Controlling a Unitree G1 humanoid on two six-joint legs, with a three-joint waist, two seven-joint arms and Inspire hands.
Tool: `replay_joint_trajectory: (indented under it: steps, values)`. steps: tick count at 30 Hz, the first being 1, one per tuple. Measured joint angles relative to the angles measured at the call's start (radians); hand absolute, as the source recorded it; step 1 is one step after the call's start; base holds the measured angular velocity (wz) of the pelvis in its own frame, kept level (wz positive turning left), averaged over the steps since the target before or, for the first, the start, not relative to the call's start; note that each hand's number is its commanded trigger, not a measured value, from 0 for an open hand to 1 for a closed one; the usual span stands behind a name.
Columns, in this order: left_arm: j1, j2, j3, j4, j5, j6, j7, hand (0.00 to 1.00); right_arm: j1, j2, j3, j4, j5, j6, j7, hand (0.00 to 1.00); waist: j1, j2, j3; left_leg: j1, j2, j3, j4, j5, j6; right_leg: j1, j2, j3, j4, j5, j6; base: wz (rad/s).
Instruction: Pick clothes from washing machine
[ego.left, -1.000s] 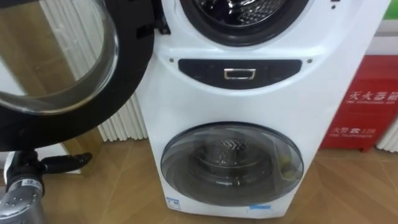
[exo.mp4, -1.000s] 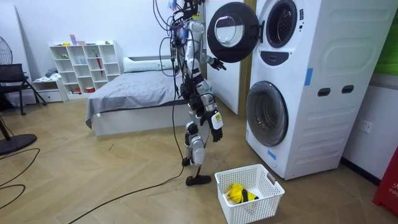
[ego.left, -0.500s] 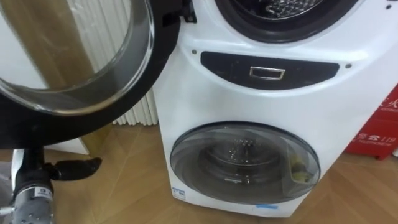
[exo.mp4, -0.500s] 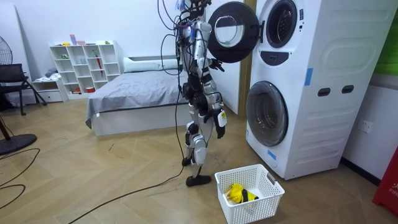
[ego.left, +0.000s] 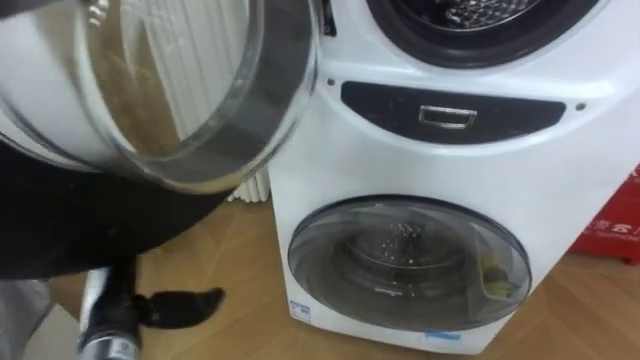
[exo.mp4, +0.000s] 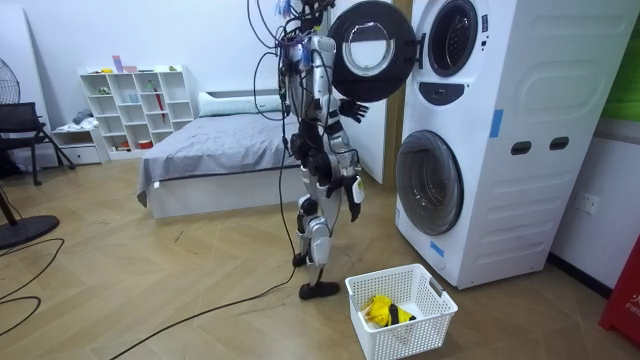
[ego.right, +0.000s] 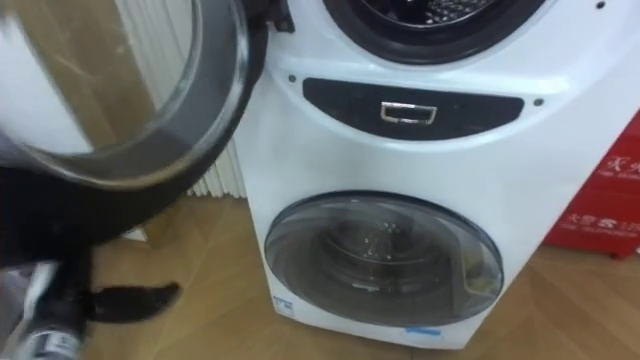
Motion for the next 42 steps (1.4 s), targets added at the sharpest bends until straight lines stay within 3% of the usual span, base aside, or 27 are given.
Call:
replay_joint_trajectory:
  steps: [2,3,4,5,7,8,12,19,24,28,30,34,36,38,39,41,42]
  values:
    - [-0.008,-0.024,-0.064,-0.076,0.086,-0.155,-0.084,0.00,-0.015,0.000,0.019,0.015,0.000,-0.023,0.000,0.00,-0.023,-0.014,-0.0013,0.010,0.001,0.027,-0.009,0.002,-0.003,0.000,0.000,0.001,-0.018,-0.001,-0.002,-0.36]
    - [-0.017,-0.033,-0.078,-0.085,0.104,-0.198,-0.101,0.00,-0.015,0.001,0.019,0.016,0.000,-0.027,0.000,0.00,-0.026,-0.015,-0.0019,0.016,-0.001,0.030,-0.014,0.002,-0.004,0.001,0.000,0.002,-0.017,-0.001,-0.002,-0.44]
    - [-0.033,-0.055,-0.101,-0.087,0.138,-0.273,-0.137,0.00,-0.014,0.001,0.021,0.021,0.001,-0.035,0.001,0.00,-0.031,-0.023,-0.0039,0.040,-0.001,0.046,-0.032,0.005,-0.008,0.001,0.002,0.011,-0.015,-0.003,-0.004,-0.58]
    - [-0.034,-0.074,-0.117,-0.087,0.170,-0.318,-0.171,0.00,-0.011,0.001,0.029,0.026,0.001,-0.043,0.000,0.00,-0.032,-0.022,-0.0135,0.061,0.000,0.049,-0.047,0.005,-0.009,0.003,0.004,0.013,-0.014,-0.003,-0.006,-0.69]
    - [-0.027,-0.079,-0.136,-0.076,0.195,-0.359,-0.215,0.00,-0.011,0.000,0.048,0.028,0.002,-0.050,-0.002,0.00,-0.039,-0.028,-0.0167,0.086,0.003,0.037,-0.056,0.002,-0.014,0.012,0.007,0.012,-0.010,-0.001,-0.010,-0.61]
    - [-0.022,-0.078,-0.146,-0.066,0.195,-0.368,-0.242,0.00,-0.010,0.000,0.055,0.025,0.004,-0.057,-0.005,0.00,-0.054,-0.029,-0.0165,0.094,0.004,0.036,-0.058,0.001,-0.016,0.019,0.008,0.012,-0.011,-0.001,-0.011,-0.32]
    - [-0.021,-0.079,-0.190,-0.022,0.235,-0.385,-0.307,0.00,-0.007,0.001,0.058,0.024,0.020,-0.064,-0.024,0.00,-0.060,-0.039,-0.0134,0.098,0.004,0.040,-0.062,0.001,-0.017,0.018,0.010,0.013,-0.012,-0.007,-0.012,0.00]
    - [-0.021,-0.082,-0.243,0.097,0.347,-0.393,-0.348,0.00,-0.017,0.011,0.095,0.024,0.033,-0.071,-0.060,0.00,-0.061,-0.051,-0.0188,0.097,0.004,0.046,-0.065,-0.002,-0.022,0.017,0.010,0.017,-0.018,-0.008,-0.011,-0.01]
    - [-0.021,-0.085,-0.241,0.137,0.363,-0.393,-0.353,0.00,-0.016,0.011,0.093,0.019,0.036,-0.071,-0.069,0.00,-0.080,-0.044,-0.0199,0.110,0.009,0.052,-0.077,-0.006,-0.028,0.019,0.016,0.019,-0.015,-0.008,-0.011,-0.03]
    - [-0.022,-0.097,-0.242,0.181,0.363,-0.393,-0.387,0.00,-0.017,0.004,0.083,0.014,0.037,-0.070,-0.072,0.00,-0.103,-0.026,-0.0185,0.113,0.014,0.054,-0.079,-0.008,-0.030,0.020,0.021,0.019,-0.011,-0.007,-0.012,-0.02]
    - [-0.022,-0.104,-0.242,0.230,0.358,-0.396,-0.394,0.00,-0.015,0.000,0.077,0.014,0.040,-0.070,-0.076,0.00,-0.108,-0.016,-0.0169,0.116,0.015,0.054,-0.079,-0.008,-0.031,0.021,0.022,0.019,-0.011,-0.007,-0.012,0.00]
    - [-0.033,-0.122,-0.234,0.481,0.313,-0.412,-0.384,0.00,-0.009,0.000,0.056,0.020,0.062,-0.060,-0.086,0.00,-0.105,-0.011,-0.0175,0.123,0.020,0.052,-0.080,-0.010,-0.034,0.025,0.029,0.032,-0.011,-0.007,-0.013,-0.09]
    - [-0.035,-0.146,-0.194,0.641,0.239,-0.418,-0.375,0.00,0.006,0.000,0.054,0.019,0.095,-0.058,-0.104,0.00,-0.094,-0.012,-0.0153,0.141,0.020,0.054,-0.084,-0.013,-0.038,0.036,0.031,0.036,-0.014,-0.011,-0.019,-0.15]
    - [-0.030,-0.170,-0.096,0.855,0.141,-0.420,-0.330,0.00,0.019,0.001,0.050,0.019,0.123,-0.058,-0.117,0.00,-0.069,-0.017,-0.0137,0.155,0.023,0.055,-0.095,-0.014,-0.041,0.036,0.037,0.050,-0.014,-0.014,-0.024,-0.23]
    - [-0.029,-0.175,-0.060,0.910,0.112,-0.421,-0.321,0.00,0.020,0.003,0.041,0.019,0.124,-0.058,-0.118,0.00,-0.067,-0.014,-0.0156,0.154,0.023,0.053,-0.095,-0.014,-0.041,0.035,0.037,0.050,-0.014,-0.015,-0.025,-0.09]
    - [-0.034,-0.194,0.111,1.116,0.017,-0.423,-0.262,0.00,0.031,0.020,-0.024,0.022,0.147,-0.059,-0.137,0.00,-0.045,-0.018,-0.0178,0.157,0.024,0.052,-0.096,-0.016,-0.043,0.036,0.038,0.052,-0.016,-0.016,-0.026,-0.05]
    - [-0.033,-0.193,0.149,1.158,-0.010,-0.423,-0.247,0.00,0.031,0.023,-0.034,0.023,0.160,-0.059,-0.141,0.00,-0.038,-0.023,-0.0165,0.158,0.024,0.053,-0.096,-0.016,-0.044,0.036,0.038,0.054,-0.016,-0.016,-0.026,-0.08]
